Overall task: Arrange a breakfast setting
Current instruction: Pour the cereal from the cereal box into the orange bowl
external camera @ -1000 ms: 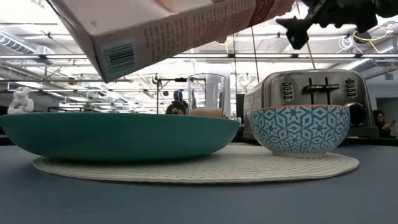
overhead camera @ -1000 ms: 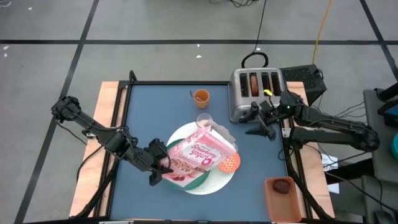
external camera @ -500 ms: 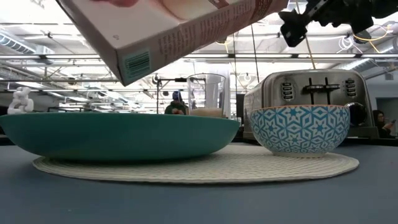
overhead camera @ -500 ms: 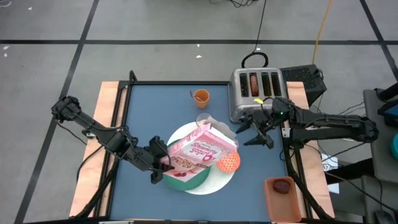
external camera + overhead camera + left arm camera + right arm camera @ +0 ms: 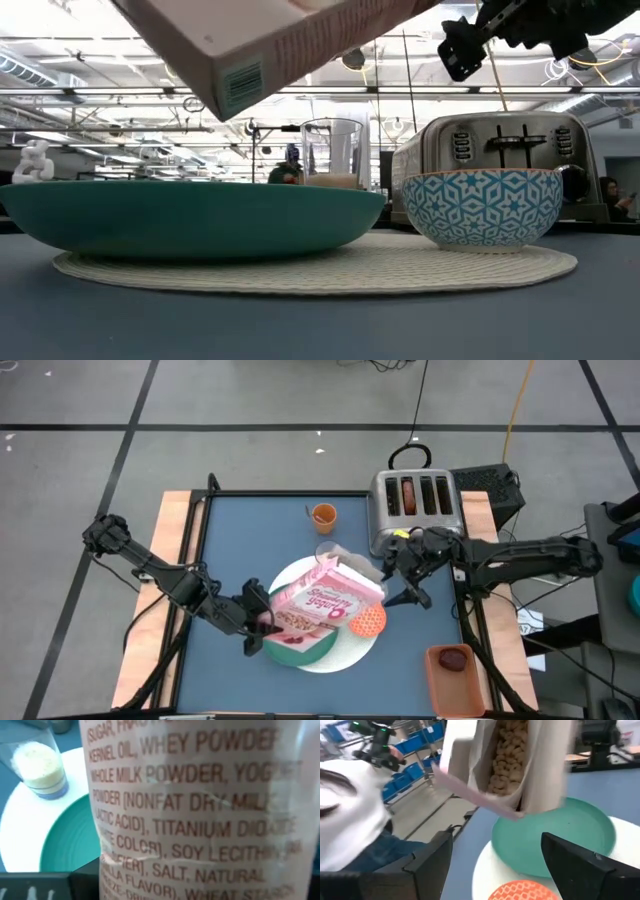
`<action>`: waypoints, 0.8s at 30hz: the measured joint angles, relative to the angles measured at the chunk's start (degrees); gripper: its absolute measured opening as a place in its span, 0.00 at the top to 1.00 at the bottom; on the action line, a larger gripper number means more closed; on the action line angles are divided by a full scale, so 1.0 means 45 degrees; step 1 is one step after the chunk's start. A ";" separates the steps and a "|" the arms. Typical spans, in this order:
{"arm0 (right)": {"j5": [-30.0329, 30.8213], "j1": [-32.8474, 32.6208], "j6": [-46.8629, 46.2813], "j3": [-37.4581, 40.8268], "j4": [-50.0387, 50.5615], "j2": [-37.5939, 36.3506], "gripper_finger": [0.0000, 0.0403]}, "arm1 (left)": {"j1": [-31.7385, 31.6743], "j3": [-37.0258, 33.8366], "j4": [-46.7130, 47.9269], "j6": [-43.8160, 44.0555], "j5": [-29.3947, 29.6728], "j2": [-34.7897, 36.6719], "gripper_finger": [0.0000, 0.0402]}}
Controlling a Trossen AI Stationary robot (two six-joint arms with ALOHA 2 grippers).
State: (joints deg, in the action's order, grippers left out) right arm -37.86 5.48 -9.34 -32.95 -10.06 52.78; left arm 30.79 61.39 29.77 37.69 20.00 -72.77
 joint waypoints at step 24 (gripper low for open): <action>0.4135 -0.2332 -0.0617 0.0000 -0.7942 0.4165 0.26 | 0.0010 0.0000 -0.0062 -0.0363 0.1358 0.0005 0.43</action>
State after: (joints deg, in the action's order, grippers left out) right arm -19.26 -5.02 -12.12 -32.95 -45.80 71.53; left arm 30.83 61.39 29.50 36.05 26.11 -72.75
